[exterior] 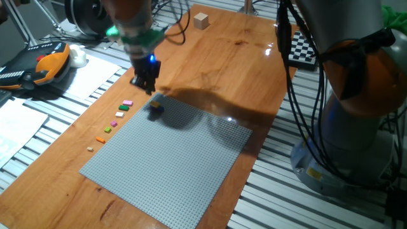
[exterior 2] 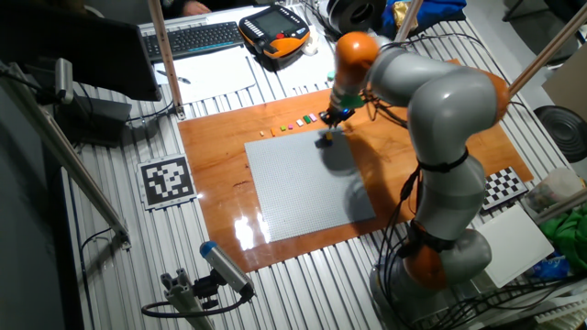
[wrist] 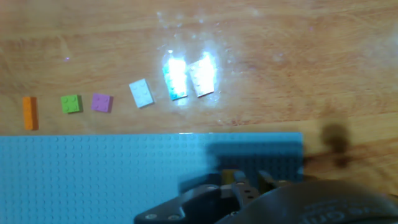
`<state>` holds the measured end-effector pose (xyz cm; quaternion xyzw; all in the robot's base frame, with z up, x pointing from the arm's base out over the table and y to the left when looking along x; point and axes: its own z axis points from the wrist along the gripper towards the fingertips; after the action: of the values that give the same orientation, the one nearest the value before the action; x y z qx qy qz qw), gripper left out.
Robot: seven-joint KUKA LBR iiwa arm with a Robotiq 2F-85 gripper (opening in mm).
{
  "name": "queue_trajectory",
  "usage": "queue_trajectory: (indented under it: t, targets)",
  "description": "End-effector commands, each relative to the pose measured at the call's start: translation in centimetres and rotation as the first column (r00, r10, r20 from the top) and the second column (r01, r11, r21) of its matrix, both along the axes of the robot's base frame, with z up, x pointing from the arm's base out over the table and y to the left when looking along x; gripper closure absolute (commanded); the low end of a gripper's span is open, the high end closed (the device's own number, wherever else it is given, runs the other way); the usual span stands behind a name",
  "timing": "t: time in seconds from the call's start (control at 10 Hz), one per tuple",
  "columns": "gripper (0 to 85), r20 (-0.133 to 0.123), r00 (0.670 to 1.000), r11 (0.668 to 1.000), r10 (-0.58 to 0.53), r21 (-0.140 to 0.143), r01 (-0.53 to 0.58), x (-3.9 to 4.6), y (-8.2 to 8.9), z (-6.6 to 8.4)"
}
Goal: Stack small Lego blocks randomly, one at a time
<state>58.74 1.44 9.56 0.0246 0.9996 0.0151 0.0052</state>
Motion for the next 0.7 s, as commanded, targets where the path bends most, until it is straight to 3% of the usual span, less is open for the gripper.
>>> queue_trajectory:
  t: [0.0,0.3,0.4,0.6]
  targets:
    - [85.0,0.002,1.0,1.0,0.016,-0.013,-0.016,-0.08,-0.4,0.43]
    - [85.0,-0.01,0.998,0.998,0.059,-0.022,-0.059,-0.83,-0.25,0.86]
    - [85.0,0.003,0.997,0.996,0.08,-0.028,-0.08,-0.67,-0.19,0.71]
    - [85.0,0.007,0.992,0.992,0.124,-0.011,-0.124,-0.32,-0.18,0.48]
